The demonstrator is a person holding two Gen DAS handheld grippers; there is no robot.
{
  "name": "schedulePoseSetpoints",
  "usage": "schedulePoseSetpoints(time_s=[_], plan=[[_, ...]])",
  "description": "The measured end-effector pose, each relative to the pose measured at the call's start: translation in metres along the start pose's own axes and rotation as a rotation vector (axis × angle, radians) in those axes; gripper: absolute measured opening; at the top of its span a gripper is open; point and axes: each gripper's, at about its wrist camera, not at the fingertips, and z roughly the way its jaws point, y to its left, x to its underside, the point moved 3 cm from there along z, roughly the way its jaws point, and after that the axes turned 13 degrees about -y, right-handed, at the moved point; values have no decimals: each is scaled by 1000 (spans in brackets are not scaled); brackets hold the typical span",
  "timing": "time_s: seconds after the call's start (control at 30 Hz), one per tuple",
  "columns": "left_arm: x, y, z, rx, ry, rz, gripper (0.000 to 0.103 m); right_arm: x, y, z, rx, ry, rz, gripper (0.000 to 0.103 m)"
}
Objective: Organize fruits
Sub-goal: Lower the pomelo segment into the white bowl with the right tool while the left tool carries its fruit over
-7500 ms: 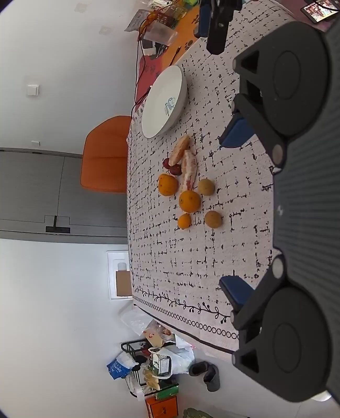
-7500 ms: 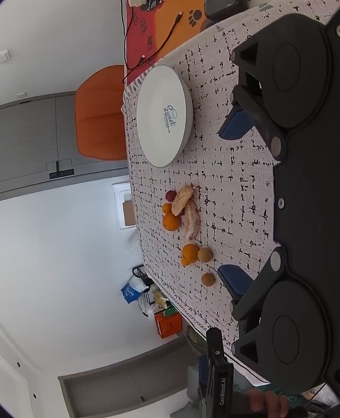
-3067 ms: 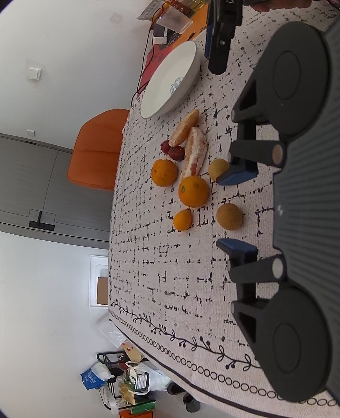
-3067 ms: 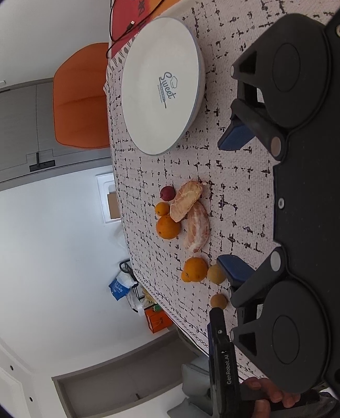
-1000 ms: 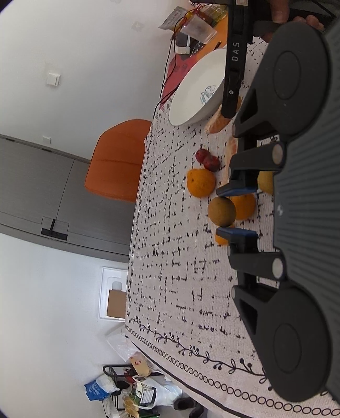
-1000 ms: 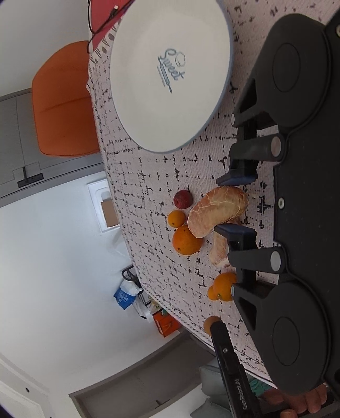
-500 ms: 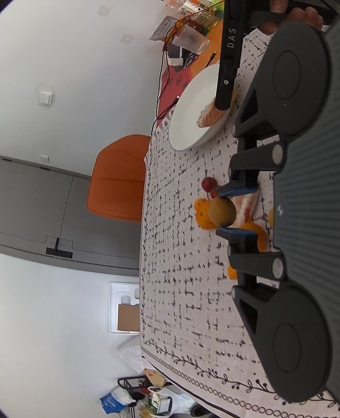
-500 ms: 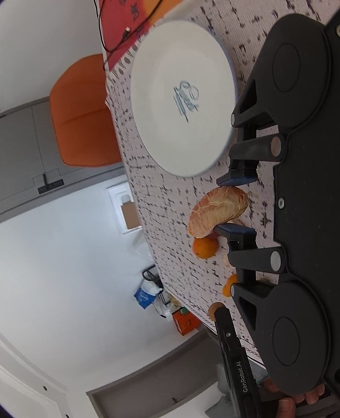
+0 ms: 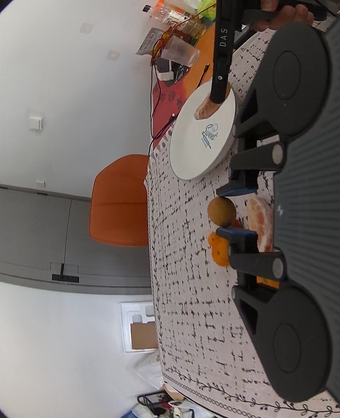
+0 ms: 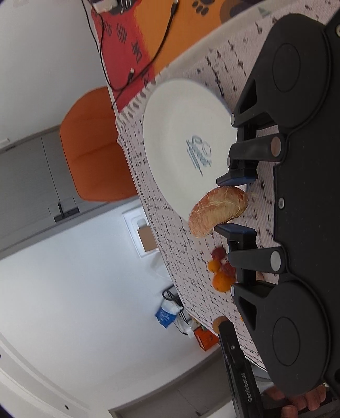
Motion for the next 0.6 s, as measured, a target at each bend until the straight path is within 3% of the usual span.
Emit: schedulePoseSetpoints(time_s=[0.43, 0.6], plan=[[-8, -32, 27, 61, 10, 71, 24, -6, -27, -2, 61, -37, 16, 29], [-15, -46, 38, 87, 8, 101, 24, -11, -33, -3, 81, -66, -2, 40]])
